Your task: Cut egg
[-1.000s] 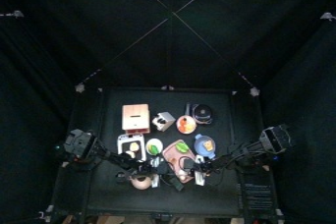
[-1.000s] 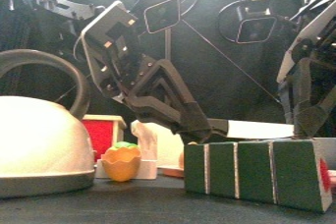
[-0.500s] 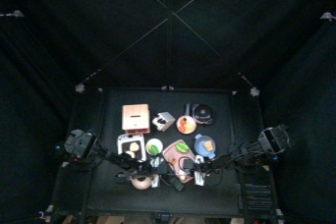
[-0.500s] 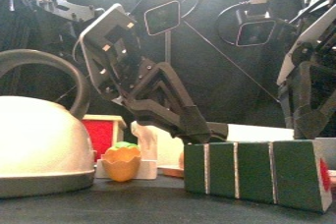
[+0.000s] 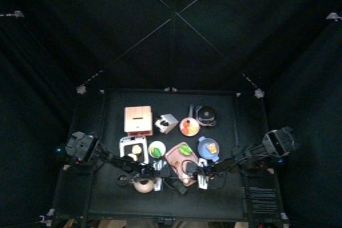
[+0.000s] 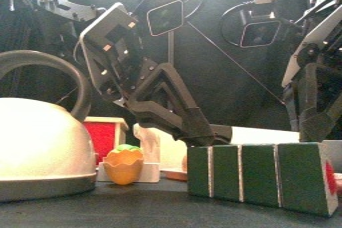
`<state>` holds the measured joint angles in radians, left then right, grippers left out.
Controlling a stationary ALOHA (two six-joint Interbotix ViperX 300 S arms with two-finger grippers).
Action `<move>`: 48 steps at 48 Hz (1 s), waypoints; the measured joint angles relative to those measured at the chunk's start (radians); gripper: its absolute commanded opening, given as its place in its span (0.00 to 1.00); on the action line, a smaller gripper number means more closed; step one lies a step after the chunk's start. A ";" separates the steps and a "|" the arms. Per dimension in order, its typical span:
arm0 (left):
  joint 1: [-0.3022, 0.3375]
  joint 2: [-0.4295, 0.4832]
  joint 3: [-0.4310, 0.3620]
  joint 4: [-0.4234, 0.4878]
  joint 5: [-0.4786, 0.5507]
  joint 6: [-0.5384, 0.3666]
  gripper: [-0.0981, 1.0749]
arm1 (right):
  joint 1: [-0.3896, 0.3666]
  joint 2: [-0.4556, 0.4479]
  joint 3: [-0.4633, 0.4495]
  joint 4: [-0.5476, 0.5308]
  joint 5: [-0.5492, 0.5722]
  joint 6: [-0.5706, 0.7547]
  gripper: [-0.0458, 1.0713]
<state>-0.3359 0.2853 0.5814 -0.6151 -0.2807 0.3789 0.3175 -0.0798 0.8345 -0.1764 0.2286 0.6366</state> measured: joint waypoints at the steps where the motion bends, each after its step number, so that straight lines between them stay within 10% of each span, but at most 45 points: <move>1: 0.000 0.002 0.000 0.000 0.000 0.000 0.40 | 0.000 0.000 0.000 -0.002 0.002 0.000 0.39; 48: 0.006 0.009 0.000 0.002 0.000 0.002 0.40 | -0.034 0.011 0.006 -0.005 0.002 0.000 0.38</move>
<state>-0.3298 0.2945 0.5814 -0.6136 -0.2807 0.3804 0.2838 -0.0690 0.8406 -0.1810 0.2301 0.6366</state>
